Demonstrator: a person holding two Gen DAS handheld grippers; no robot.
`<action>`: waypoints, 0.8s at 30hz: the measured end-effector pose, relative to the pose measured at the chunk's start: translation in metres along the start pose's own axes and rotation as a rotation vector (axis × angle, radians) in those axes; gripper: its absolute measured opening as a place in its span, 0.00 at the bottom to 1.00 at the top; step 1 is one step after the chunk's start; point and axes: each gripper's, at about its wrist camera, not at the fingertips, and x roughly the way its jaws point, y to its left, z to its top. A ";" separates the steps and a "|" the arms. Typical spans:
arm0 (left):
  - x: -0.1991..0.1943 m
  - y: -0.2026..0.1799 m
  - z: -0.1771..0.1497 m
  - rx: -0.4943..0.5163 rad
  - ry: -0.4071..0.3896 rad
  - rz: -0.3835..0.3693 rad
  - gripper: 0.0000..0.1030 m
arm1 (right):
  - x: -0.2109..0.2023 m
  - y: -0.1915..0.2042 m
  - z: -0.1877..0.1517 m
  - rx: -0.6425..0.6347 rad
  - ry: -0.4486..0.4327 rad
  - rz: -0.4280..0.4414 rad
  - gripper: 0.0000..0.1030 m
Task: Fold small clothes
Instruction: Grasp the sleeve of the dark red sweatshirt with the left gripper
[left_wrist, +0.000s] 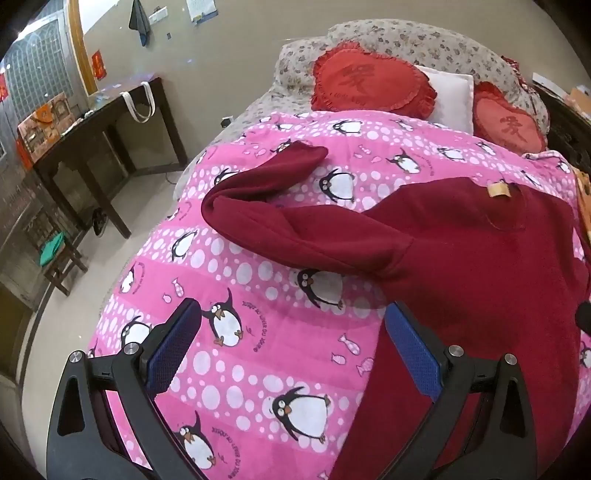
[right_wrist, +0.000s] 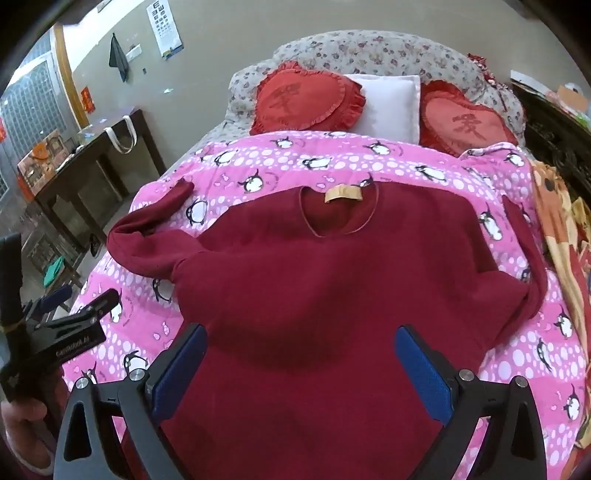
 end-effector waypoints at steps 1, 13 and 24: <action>0.004 0.003 0.002 -0.010 0.003 0.000 0.98 | 0.002 0.000 0.000 -0.006 0.004 0.001 0.98; 0.060 0.045 0.051 -0.066 -0.002 0.031 0.98 | 0.030 0.007 0.004 -0.004 0.047 0.059 0.98; 0.149 0.062 0.099 -0.006 0.033 0.118 0.97 | 0.061 -0.015 -0.005 0.036 0.166 0.074 0.98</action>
